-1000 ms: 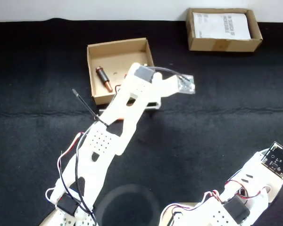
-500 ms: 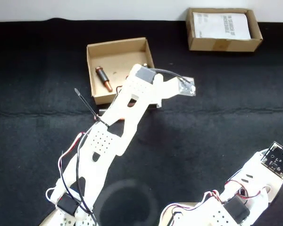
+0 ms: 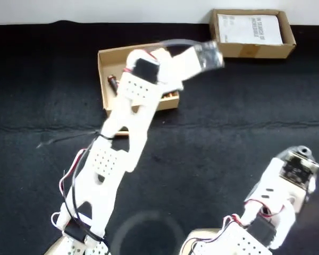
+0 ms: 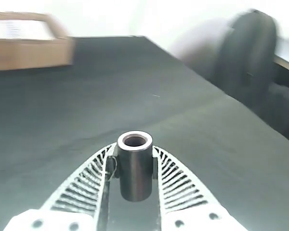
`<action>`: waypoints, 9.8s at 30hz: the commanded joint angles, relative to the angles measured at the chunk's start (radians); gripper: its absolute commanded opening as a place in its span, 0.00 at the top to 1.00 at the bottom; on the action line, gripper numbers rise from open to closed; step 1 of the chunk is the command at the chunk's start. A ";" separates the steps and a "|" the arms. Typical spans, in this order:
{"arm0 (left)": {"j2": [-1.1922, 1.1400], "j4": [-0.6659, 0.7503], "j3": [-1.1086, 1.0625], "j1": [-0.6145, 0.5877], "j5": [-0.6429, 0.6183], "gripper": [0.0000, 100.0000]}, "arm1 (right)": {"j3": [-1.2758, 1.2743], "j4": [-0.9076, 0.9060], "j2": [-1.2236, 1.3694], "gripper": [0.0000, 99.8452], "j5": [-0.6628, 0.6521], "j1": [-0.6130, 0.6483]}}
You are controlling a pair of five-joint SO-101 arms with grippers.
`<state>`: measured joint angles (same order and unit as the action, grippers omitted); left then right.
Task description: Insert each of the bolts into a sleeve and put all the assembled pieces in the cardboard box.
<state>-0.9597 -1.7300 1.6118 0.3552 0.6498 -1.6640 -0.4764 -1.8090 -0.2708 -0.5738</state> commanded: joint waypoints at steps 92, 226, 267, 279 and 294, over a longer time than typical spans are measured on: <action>1.535 0.408 -1.437 0.220 -0.957 0.99 | -0.128 0.028 -0.004 0.99 0.407 0.970; 2.779 0.514 -2.749 -0.219 -0.856 0.99 | 0.039 -0.097 0.010 0.99 0.405 1.207; 2.769 0.747 -3.307 -0.665 -0.752 0.99 | 2.069 -0.460 2.002 0.99 0.292 1.141; 2.769 0.749 -3.307 -0.671 -0.752 0.99 | 2.764 -0.634 2.592 0.99 0.141 1.096; 2.769 0.750 -3.307 -0.671 -0.750 0.99 | 2.885 -0.665 2.735 0.87 -0.003 1.096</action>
<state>1.8052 -0.9920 -1.6763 -0.3015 -0.1066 1.1577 -1.1561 0.9498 -0.2570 0.5324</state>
